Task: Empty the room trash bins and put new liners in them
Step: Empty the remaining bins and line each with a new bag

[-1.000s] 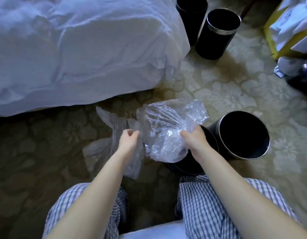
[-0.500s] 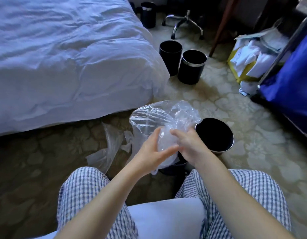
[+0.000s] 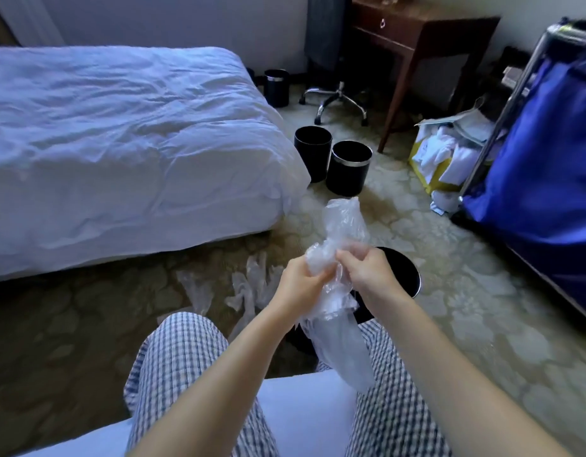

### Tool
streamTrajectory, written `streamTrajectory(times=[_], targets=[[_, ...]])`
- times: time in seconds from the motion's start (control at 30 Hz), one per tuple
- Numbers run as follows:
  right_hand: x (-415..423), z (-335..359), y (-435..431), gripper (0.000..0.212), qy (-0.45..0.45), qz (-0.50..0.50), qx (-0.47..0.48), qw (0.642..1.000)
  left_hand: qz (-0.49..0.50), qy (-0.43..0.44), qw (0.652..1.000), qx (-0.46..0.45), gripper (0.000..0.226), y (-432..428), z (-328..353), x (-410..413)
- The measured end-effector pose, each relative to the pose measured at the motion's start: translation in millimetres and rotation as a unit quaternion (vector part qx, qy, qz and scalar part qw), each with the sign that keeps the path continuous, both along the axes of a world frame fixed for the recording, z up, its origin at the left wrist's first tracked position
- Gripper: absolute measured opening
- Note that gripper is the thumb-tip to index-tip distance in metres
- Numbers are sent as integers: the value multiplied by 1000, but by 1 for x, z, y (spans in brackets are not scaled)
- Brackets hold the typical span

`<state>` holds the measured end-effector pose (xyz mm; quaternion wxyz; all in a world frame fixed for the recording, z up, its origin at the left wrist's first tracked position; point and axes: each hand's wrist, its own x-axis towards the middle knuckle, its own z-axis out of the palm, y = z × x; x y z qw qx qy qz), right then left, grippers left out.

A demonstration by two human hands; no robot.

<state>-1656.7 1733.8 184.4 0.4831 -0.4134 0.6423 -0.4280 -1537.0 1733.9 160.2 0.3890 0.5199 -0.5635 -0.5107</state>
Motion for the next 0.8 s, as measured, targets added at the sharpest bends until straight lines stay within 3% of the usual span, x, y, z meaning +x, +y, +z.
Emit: streamTrajectory(times=[0.1,0.23,0.37,0.57,0.67,0.8], targets=[[3,5,3,13,8,9,-3,1000,-6,32,999,-17,15,4,11,4],[5,14,-1,19,1,5,-3,1000,21,26,998,-48,52,3,22,13],[2,27,-5,6,-43,0,5,999,54,3,997,-62,32,1,30,22],[6,40,3,21,-117,29,15,993,136,50,989,-34,34,3,36,20],[7,41,7,23,-143,46,21,988,182,122,976,5,31,8,34,23],[6,37,6,25,-169,3,35,985,225,135,964,45,21,10,23,36]])
